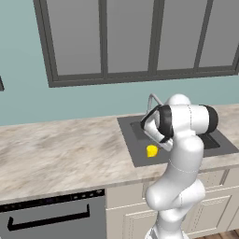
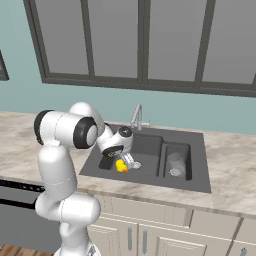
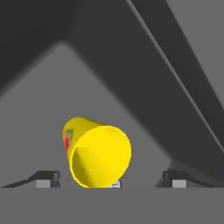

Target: Move any existing items from the left basin to the right basin for drying. Then move the cup from the counter to the left basin of the sink for washing.

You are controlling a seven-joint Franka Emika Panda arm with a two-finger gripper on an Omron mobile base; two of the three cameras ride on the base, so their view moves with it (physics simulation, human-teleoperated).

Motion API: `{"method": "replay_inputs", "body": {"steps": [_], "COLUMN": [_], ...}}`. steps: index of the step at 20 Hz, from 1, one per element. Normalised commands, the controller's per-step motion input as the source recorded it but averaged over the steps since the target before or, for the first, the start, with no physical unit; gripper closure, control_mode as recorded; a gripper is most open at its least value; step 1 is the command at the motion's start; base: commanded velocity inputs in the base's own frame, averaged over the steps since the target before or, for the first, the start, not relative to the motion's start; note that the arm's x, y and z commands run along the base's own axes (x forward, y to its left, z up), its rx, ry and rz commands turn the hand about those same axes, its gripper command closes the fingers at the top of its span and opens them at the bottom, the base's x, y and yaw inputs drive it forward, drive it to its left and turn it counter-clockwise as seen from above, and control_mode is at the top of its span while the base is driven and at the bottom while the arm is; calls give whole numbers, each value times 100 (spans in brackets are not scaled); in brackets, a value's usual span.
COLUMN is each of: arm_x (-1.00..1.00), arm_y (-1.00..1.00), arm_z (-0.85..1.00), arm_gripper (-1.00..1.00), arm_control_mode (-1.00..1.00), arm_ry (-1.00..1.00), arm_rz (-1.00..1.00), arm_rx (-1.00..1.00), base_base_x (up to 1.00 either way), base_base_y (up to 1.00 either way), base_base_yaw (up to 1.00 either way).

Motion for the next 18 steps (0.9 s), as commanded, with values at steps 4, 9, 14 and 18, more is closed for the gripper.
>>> {"method": "replay_inputs", "body": {"steps": [4,9,14,18], "arm_x": [-3,-20,-42,-43], "arm_y": [1,21,45,58], "arm_z": [12,66,95,100], "arm_gripper": [-100,-100,-100,-100], "arm_control_mode": [-100,-100,-100,-100], "arm_ry": [-11,-12,-6,0], "arm_rz": [0,0,2,1], "arm_rx": [0,-5,-14,-20], "base_base_x": [0,0,0,0], "base_base_y": [0,0,0,0], "base_base_yaw": [0,0,0,0]}}
